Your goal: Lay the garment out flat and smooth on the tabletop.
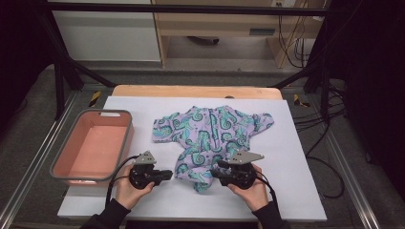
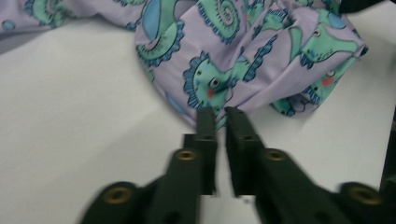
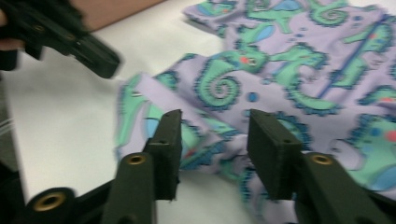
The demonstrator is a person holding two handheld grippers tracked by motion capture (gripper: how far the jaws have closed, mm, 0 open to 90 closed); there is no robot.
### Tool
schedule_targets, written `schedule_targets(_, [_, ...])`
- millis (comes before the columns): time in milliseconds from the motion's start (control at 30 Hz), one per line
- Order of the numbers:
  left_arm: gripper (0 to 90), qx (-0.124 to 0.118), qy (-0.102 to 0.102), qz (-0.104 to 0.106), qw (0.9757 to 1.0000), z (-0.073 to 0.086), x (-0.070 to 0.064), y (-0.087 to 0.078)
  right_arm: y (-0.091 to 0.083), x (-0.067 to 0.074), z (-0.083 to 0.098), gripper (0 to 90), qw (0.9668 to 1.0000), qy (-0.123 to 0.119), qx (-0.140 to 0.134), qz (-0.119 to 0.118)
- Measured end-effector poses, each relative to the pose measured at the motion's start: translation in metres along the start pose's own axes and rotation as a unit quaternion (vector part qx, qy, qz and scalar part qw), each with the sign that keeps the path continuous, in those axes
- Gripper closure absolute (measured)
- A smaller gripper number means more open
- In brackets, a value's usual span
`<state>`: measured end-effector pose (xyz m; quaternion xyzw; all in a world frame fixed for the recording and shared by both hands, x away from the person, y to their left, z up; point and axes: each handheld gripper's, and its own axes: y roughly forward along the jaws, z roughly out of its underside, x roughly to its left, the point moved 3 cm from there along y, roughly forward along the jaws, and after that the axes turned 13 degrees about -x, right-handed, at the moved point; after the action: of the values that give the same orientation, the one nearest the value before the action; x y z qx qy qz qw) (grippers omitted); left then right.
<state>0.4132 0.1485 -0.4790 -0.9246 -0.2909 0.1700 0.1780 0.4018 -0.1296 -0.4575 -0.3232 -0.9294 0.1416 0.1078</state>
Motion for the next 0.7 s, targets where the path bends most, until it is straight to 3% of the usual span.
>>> schedule_targets(33, [61.8, 0.005, 0.007, -0.005, 0.9999, -0.001, -0.001, 0.003, 0.001, 0.002, 0.001, 48.3, 1.0000, 0.000, 0.000, -0.005])
schedule_targets(133, [49.8, 0.017, 0.017, -0.013, 0.9996, 0.000, -0.004, 0.016, 0.009, 0.006, 0.006, 45.8, 0.9998, 0.004, 0.011, -0.013])
schedule_targets(200, [46.5, 0.031, 0.023, -0.008, 0.9992, 0.003, -0.006, 0.024, 0.015, 0.008, 0.010, 46.5, 0.9995, 0.005, 0.022, -0.021])
schedule_targets(267, [47.0, 0.042, 0.026, -0.007, 0.9988, 0.006, -0.007, 0.030, 0.020, 0.011, 0.013, 55.3, 0.9990, 0.005, 0.031, -0.033])
schedule_targets(367, [56.5, 0.041, 0.039, -0.017, 0.9983, 0.010, -0.007, 0.029, 0.020, 0.014, 0.013, 78.6, 0.9980, 0.000, 0.040, -0.049])
schedule_targets(400, [63.7, 0.046, 0.039, -0.020, 0.9980, 0.009, -0.006, 0.028, 0.019, 0.015, 0.012, 84.7, 0.9975, 0.003, 0.041, -0.057])
schedule_targets(500, [82.7, 0.052, 0.027, -0.010, 0.9982, 0.011, -0.005, 0.026, 0.015, 0.019, 0.006, 87.5, 0.9966, 0.006, 0.041, -0.071])
schedule_targets(600, [85.9, 0.057, 0.028, -0.010, 0.9979, 0.010, -0.004, 0.024, 0.013, 0.027, -0.004, 87.5, 0.9955, 0.011, 0.035, -0.088])
schedule_targets(633, [86.1, 0.055, 0.033, -0.026, 0.9976, 0.008, -0.002, 0.021, 0.013, 0.031, -0.007, 87.4, 0.9946, 0.014, 0.034, -0.097])
schedule_targets(700, [86.2, 0.049, 0.029, -0.033, 0.9979, 0.006, 0.004, 0.015, 0.018, 0.044, -0.011, 87.3, 0.9924, 0.010, 0.038, -0.117])
